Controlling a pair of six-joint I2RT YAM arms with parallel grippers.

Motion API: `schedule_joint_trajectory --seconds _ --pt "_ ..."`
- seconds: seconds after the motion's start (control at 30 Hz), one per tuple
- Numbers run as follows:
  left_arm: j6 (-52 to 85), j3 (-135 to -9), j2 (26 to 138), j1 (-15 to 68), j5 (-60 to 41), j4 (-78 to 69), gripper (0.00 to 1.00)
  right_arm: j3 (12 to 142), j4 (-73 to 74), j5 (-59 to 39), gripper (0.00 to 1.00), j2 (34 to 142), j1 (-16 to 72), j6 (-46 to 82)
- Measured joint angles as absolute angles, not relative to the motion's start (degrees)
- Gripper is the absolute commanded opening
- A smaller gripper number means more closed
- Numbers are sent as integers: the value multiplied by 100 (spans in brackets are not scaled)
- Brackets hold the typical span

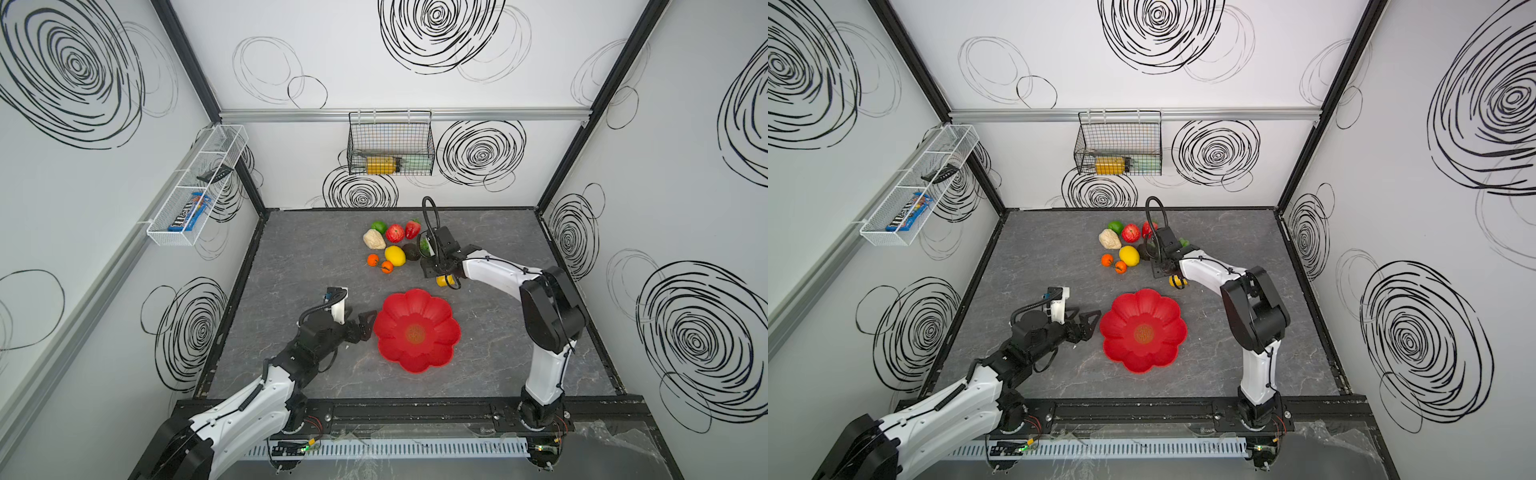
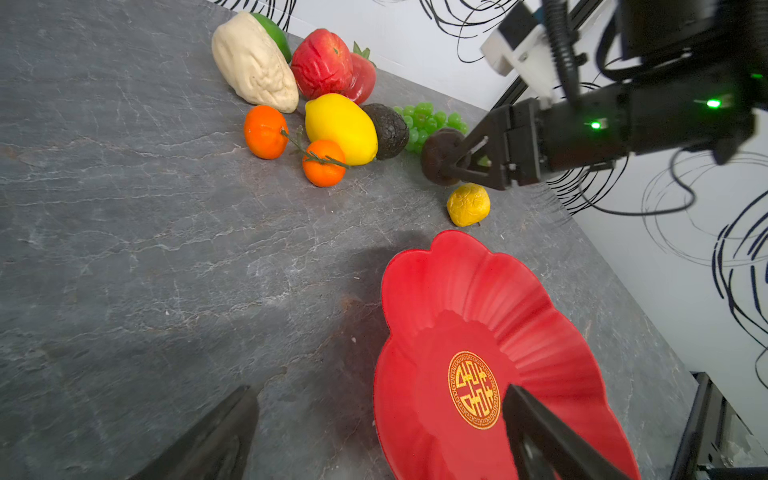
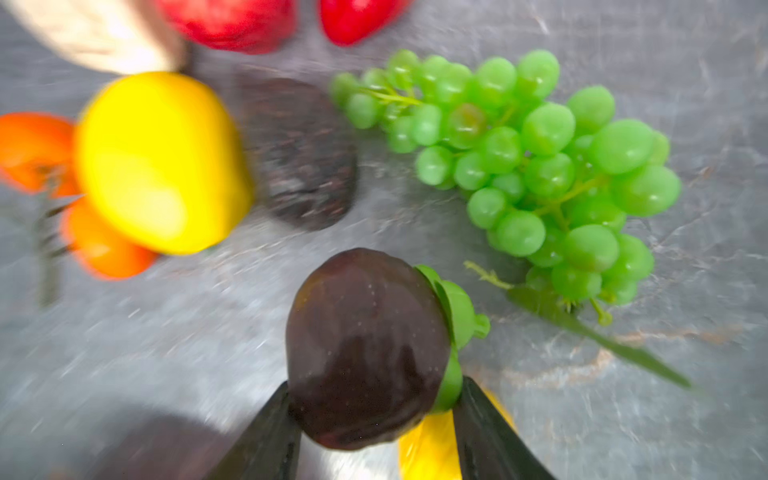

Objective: Place and organize the fake fruits in the fruit bowl
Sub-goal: 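Grasp the dark mangosteen with the right gripper while the left gripper draws back, then lift the mangosteen with the right gripper and carry it over the red bowl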

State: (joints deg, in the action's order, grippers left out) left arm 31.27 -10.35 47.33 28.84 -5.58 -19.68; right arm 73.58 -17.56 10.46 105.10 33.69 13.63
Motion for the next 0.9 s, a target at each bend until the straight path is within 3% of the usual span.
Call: schedule_joint_trajectory --seconds 0.27,0.57,0.9 --pt "4292 -2108 5260 1946 -1695 -1170 96 5822 -764 1490 58 8888 4451 617" --pt "3721 -4228 6453 1997 -2792 298 96 4709 499 1754 57 8117 5452 23" --pt "3124 -4556 6893 2447 -3524 1210 99 4156 1444 1820 56 7642 5811 -336"
